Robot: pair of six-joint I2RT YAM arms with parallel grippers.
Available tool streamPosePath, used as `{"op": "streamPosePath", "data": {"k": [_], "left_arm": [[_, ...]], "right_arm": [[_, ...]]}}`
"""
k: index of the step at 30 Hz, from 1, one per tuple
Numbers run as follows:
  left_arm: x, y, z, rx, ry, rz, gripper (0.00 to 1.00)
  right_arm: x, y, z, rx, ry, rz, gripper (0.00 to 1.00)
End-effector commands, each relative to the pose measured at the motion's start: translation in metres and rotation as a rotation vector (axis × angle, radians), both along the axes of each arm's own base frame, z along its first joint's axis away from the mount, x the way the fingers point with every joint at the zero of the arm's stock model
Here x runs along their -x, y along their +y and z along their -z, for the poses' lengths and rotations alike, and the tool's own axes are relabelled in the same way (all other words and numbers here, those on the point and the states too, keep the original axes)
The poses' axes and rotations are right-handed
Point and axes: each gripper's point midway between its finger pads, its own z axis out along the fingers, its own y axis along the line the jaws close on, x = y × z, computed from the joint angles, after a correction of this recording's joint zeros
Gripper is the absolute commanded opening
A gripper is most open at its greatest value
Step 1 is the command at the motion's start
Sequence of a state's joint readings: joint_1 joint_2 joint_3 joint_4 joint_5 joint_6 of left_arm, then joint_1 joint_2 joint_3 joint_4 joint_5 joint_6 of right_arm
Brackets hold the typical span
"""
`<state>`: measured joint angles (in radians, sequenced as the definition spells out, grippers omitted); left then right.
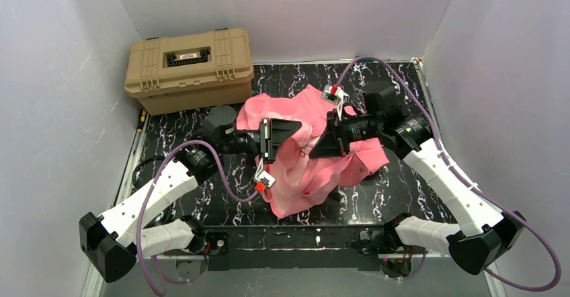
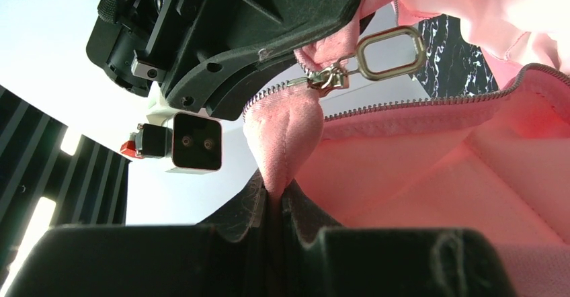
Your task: Zip up the jacket
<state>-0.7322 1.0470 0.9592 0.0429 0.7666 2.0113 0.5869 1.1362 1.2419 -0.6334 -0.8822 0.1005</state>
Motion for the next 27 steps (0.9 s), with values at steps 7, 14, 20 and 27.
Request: {"op": "streamPosePath", "data": {"k": [7, 14, 20, 27], "left_arm": [[0.007, 0.005, -0.038, 0.063, -0.081, 0.008, 0.0], [0.009, 0.005, -0.036, 0.058, -0.086, 0.017, 0.0], [0.01, 0.004, -0.033, 0.049, -0.095, 0.023, 0.0], [0.009, 0.004, -0.031, 0.046, -0.101, 0.021, 0.0]], "right_arm": [[0.014, 0.001, -0.011, -0.002, -0.045, -0.042, 0.01], [0.011, 0.0, -0.012, 0.009, -0.065, -0.03, 0.01], [0.007, 0.002, -0.017, 0.005, -0.085, -0.02, 0.01], [0.008, 0.004, -0.019, -0.003, -0.079, -0.033, 0.01]]}}
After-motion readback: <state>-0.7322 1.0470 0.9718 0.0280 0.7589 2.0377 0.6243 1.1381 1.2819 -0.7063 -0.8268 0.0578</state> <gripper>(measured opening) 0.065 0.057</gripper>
